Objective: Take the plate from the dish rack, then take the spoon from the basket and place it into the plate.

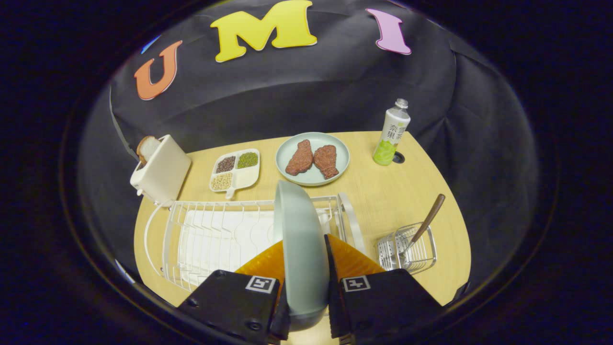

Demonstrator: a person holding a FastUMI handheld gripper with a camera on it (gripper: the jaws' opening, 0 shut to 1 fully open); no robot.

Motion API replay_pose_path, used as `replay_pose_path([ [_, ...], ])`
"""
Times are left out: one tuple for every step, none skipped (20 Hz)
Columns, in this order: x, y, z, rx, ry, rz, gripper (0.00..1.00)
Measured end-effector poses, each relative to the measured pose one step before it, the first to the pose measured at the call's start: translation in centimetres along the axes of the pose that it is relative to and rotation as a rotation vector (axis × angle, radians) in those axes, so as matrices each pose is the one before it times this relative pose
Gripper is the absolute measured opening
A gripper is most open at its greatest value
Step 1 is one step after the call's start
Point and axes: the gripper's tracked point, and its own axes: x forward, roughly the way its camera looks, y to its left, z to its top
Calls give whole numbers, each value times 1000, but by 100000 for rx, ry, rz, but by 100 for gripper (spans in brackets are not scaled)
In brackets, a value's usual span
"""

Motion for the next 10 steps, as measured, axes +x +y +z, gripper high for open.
replay_pose_path([
  [-185, 3, 319, -411, -485, -1361, 37],
  [-88, -144, 151, -1206, -70, -1822, 37],
  [-506, -478, 707, -1536, -2240, -2854, 37],
  [-273, -395, 761, -1460, -2246, -2393, 37],
  [-775, 158, 588, -133, -1418, 1392, 36],
  [-671, 488, 7, 508, -1102, 2579, 35],
  [-1014, 587, -140, -114, -802, 4041, 34],
  [-846, 336, -548, -6, -579, 4963, 34],
  [-993, 393, -603, 770, -224, 5369, 34],
  [-974, 65, -949, 2012, -94, 4674, 34],
])
